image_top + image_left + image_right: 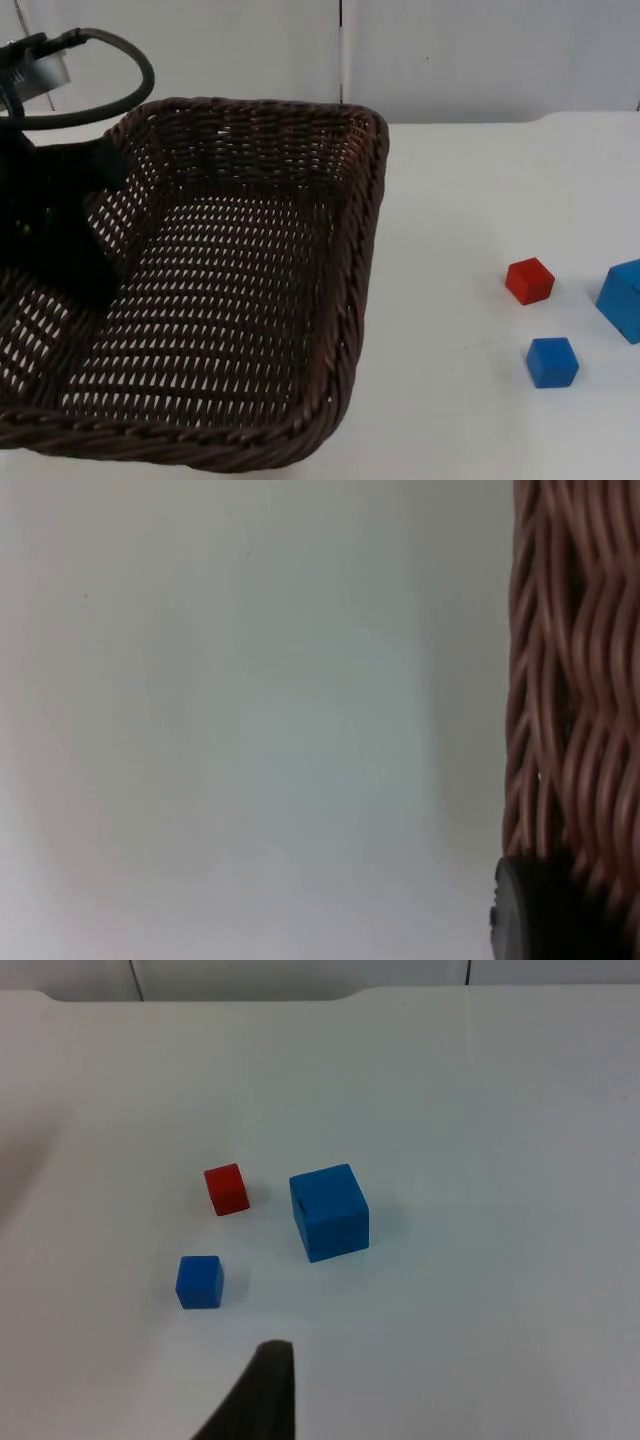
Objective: Pick up the basket with the left hand and place the largest block into the basket with the right hand.
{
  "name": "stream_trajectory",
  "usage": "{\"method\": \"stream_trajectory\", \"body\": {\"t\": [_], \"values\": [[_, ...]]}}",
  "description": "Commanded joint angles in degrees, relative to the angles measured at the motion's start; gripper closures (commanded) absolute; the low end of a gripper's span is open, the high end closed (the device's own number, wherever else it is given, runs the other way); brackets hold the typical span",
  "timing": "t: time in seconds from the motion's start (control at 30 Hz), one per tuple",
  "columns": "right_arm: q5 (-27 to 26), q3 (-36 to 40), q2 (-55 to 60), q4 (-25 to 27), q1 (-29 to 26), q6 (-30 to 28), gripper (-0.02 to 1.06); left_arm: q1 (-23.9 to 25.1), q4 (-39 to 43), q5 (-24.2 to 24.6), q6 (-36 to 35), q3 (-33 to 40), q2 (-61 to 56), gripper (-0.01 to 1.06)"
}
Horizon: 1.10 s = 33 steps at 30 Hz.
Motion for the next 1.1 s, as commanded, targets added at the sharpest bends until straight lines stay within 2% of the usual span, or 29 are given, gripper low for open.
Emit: {"method": "stream_trajectory", "body": {"t": [0.0,0.63,0.73,1.0,1.07], "values": [[-0.2,0.2,-0.2,-0.3,-0.4,0.0,0.00,-0.2,-0.9,-0.7,0.0,-0.1,-0.9,1.05],[-0.6,-0.1,-0.2,-0.1,-0.4,0.1,0.00,-0.2,-1.1,-0.6,0.0,-0.1,-0.9,1.05],[-2.2,-1.0,0.0,-0.1,-0.4,0.3,0.00,-0.2,-1.2,-0.6,0.2,-0.1,-0.9,1.05],[-7.3,-4.2,11.2,0.0,-0.4,0.3,0.00,-0.2,-1.4,-0.6,0.2,-0.1,-0.9,1.05],[-8.9,-5.7,17.9,0.0,-0.4,0.3,0.00,-0.2,-1.4,-0.6,0.2,-0.1,-0.9,1.05]]}}
